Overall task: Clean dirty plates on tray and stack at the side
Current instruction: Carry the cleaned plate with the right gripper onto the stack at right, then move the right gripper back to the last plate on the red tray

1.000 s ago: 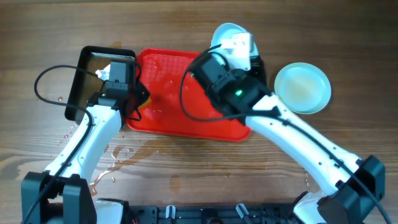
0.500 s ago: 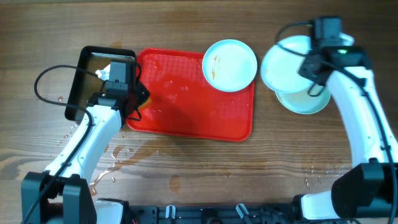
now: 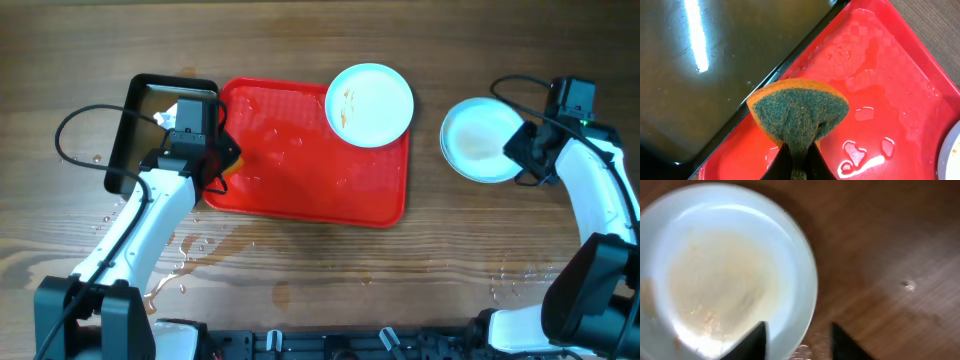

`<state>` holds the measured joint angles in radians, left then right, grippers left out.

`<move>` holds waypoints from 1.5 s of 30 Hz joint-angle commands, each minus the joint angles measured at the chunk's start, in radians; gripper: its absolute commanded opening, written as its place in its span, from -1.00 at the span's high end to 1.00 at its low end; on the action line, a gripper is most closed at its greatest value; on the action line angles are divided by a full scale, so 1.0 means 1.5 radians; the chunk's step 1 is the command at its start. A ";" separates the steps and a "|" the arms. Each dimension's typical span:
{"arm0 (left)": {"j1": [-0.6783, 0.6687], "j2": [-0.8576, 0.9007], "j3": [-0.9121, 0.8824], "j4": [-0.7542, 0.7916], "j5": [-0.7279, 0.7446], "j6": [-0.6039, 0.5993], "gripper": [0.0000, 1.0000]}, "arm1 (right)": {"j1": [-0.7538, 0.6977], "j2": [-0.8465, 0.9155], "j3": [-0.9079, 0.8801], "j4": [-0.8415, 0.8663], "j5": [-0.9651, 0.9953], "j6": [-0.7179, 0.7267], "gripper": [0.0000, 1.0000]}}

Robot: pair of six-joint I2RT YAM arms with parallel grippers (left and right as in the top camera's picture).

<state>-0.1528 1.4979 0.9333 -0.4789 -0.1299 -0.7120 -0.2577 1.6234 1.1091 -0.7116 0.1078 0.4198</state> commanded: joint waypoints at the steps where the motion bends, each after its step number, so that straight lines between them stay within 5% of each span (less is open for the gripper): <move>1: 0.003 -0.007 0.001 0.002 0.004 0.001 0.92 | 0.007 0.006 0.006 0.021 -0.098 -0.020 -0.02; 6: 0.003 -0.007 0.001 0.003 0.004 0.001 0.92 | 0.042 0.006 0.065 0.047 -0.243 -0.036 -0.05; 15: 0.003 -0.007 0.001 0.002 0.007 0.001 0.92 | 0.212 0.051 0.098 0.097 -0.237 0.017 -0.14; 26: 0.003 -0.007 0.001 0.002 0.007 0.001 0.92 | 0.297 0.166 0.095 -0.092 -0.259 -0.054 -0.02; 32: 0.003 -0.007 0.001 0.002 0.006 0.001 0.92 | 0.298 0.208 0.082 -0.072 -0.242 -0.118 0.30; 41: 0.003 -0.007 0.001 0.002 0.007 0.001 0.92 | 0.298 0.246 0.082 -0.062 -0.187 -0.168 0.31; 45: 0.003 -0.007 0.001 0.002 0.007 0.001 0.92 | 0.298 0.246 0.082 -0.051 -0.186 -0.171 0.78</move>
<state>-0.1528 1.4979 0.9329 -0.4789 -0.1291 -0.7124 0.1890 1.9690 1.2453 -0.8036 -0.2096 0.1921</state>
